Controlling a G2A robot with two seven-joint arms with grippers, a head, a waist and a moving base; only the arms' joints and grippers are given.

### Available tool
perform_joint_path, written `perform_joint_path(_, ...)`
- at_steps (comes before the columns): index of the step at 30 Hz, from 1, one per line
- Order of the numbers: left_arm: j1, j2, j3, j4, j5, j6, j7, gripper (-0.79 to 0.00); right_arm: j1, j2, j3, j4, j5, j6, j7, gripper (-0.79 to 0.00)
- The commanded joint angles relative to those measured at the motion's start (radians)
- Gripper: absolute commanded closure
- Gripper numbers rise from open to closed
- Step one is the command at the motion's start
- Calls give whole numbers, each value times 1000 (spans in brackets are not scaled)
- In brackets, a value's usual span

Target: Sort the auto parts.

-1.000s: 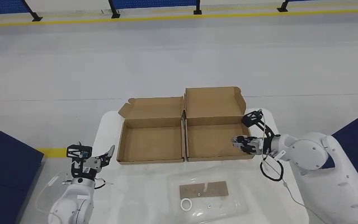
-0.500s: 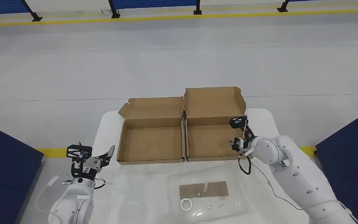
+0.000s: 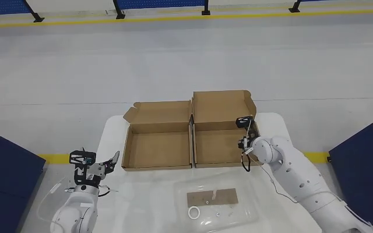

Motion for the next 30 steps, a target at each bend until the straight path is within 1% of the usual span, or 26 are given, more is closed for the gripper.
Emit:
perform_joint_path(1,0,0,0,0,0,0,0,-785,6,-5,-10,15,-19,13,-13,0)
perform_joint_path(10,0,0,0,0,0,0,0,-785,3,-24,-32,22,-96,67,-58,0)
perform_joint_path(14,0,0,0,0,0,0,0,-785,4,-32,-38,37,-97,67,-50,0)
perform_joint_path(21,0,0,0,0,0,0,0,-785,5,-33,-38,38,-97,69,-48,0)
perform_joint_path(24,0,0,0,0,0,0,0,-785,-11,-35,-28,34,-95,72,-95,0)
perform_joint_path(30,0,0,0,0,0,0,0,-785,-27,-42,-4,39,-110,121,-172,0)
